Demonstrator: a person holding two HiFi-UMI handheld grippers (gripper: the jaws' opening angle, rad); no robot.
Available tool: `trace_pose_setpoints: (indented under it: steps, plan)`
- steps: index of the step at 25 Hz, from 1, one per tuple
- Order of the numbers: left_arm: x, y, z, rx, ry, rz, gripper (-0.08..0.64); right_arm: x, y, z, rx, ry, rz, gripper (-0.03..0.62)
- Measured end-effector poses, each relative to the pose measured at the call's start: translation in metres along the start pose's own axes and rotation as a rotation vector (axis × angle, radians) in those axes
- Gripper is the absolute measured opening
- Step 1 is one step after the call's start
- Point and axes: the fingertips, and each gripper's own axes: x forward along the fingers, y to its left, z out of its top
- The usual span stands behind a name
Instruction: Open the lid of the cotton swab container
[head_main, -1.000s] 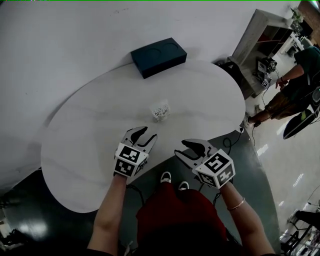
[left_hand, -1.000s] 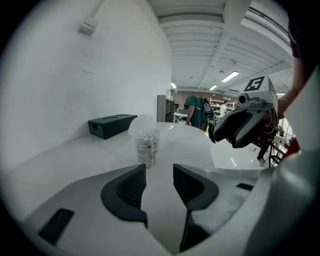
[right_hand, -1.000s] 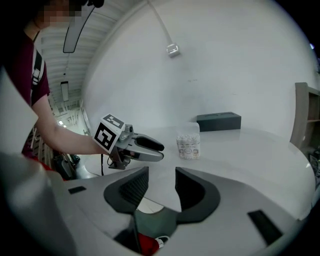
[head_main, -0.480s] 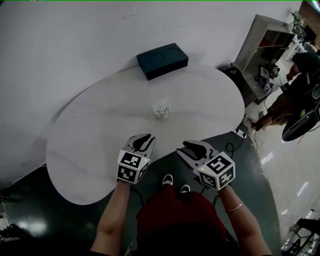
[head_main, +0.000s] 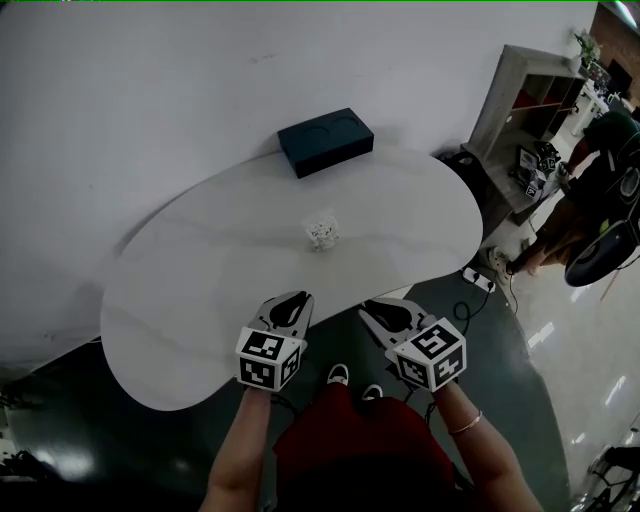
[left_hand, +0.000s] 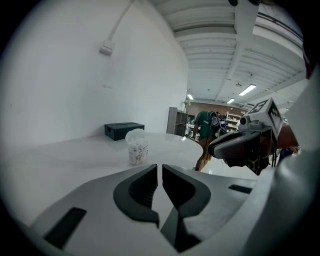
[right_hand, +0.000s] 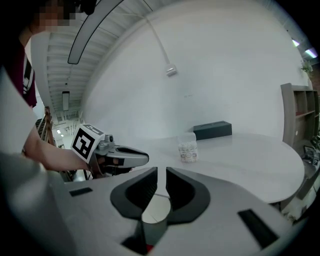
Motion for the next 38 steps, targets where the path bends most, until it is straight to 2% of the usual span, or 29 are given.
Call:
trace_pose_setpoints:
  steps: [6, 17, 23, 38]
  plan:
    - [-0.007, -0.022, -0.002, -0.016, -0.016, 0.003, 0.041, -0.014, 0.002, -0.007, 0.004, -0.005, -0.017, 0.046]
    - [-0.02, -0.058, 0.006, -0.018, -0.058, 0.004, 0.031, -0.05, -0.002, -0.006, 0.011, -0.076, -0.068, 0.017]
    - [-0.03, -0.076, 0.014, -0.015, -0.092, 0.006, 0.028, -0.068, -0.007, -0.012, 0.048, -0.098, -0.099, 0.016]
    - [-0.034, -0.083, 0.012, -0.078, -0.134, 0.05, 0.028, -0.089, -0.026, -0.015, 0.045, -0.141, -0.192, 0.015]
